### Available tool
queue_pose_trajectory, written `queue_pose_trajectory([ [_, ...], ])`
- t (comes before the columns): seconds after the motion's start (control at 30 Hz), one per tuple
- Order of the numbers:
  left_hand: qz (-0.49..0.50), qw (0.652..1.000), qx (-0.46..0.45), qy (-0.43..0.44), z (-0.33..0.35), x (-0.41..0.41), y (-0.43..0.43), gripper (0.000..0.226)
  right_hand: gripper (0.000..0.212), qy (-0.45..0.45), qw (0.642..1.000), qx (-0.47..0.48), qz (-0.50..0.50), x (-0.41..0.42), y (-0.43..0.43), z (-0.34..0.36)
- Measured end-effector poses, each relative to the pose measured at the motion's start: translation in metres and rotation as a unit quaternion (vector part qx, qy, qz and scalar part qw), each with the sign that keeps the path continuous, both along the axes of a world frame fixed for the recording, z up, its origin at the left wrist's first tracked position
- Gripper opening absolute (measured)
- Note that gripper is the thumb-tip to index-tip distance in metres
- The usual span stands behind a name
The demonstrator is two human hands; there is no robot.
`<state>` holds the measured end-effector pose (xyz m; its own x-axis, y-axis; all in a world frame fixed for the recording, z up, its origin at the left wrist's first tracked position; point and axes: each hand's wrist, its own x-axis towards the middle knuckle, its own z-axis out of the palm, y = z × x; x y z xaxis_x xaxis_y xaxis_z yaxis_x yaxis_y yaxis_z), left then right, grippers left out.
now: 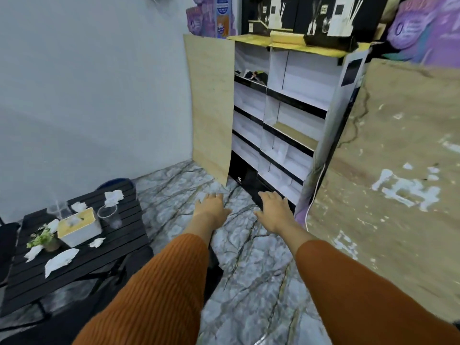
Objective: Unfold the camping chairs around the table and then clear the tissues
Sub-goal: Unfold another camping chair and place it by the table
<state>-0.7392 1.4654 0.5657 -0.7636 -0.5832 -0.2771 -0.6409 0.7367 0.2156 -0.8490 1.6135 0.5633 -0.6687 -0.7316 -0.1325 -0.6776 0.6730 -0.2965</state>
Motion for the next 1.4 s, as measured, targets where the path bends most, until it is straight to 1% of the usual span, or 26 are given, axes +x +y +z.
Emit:
queue_pose_trajectory([
  [0.17, 0.0, 0.999, -0.038, -0.002, 0.008, -0.066, -0.037, 0.068, 0.063, -0.014, 1.0, -0.006, 0.006, -0.067, -0.037, 0.005],
  [0.3, 0.005, 0.999, -0.046, -0.007, 0.01, -0.11, -0.079, 0.069, 0.064, -0.01, 1.0, -0.013, 0.024, -0.119, -0.083, 0.004],
  [0.4, 0.008, 0.999, -0.036, -0.003, 0.014, -0.143, -0.124, 0.069, 0.064, 0.004, 0.999, -0.014, 0.041, -0.16, -0.128, 0.008],
  [0.47, 0.012, 0.999, -0.046, -0.001, 0.015, -0.166, -0.16, 0.069, 0.063, 0.014, 0.998, -0.02, 0.055, -0.186, -0.162, 0.012],
  [0.6, 0.044, 0.997, -0.061, -0.007, 0.018, -0.216, -0.234, 0.07, 0.059, 0.014, 0.997, -0.035, 0.067, -0.236, -0.233, 0.025],
  [0.7, 0.058, 0.996, -0.069, -0.001, 0.019, -0.248, -0.287, 0.07, 0.062, 0.003, 0.997, -0.041, 0.072, -0.27, -0.28, 0.034],
  [0.8, 0.07, 0.994, -0.078, 0.0, 0.016, -0.273, -0.327, 0.07, 0.061, 0.012, 0.994, -0.046, 0.097, -0.304, -0.326, 0.035],
  [0.87, 0.092, 0.992, -0.082, -0.012, 0.015, -0.289, -0.351, 0.07, 0.059, 0.016, 0.992, -0.049, 0.113, -0.325, -0.357, 0.031],
  [1.03, 0.159, 0.983, -0.085, -0.021, 0.008, -0.323, -0.405, 0.07, 0.063, 0.014, 0.986, -0.035, 0.163, -0.379, -0.44, 0.012],
  [1.13, 0.21, 0.974, -0.08, -0.021, 0.002, -0.338, -0.435, 0.069, 0.063, 0.006, 0.977, -0.035, 0.211, -0.411, -0.491, 0.004],
  [1.27, 0.287, 0.955, -0.069, -0.029, -0.001, -0.35, -0.465, 0.07, 0.063, -0.005, 0.956, -0.022, 0.294, -0.439, -0.554, 0.0],
  [1.4, 0.372, 0.927, -0.048, -0.002, -0.003, -0.341, -0.484, 0.068, 0.062, -0.011, 0.919, -0.02, 0.393, -0.43, -0.611, 0.001],
])
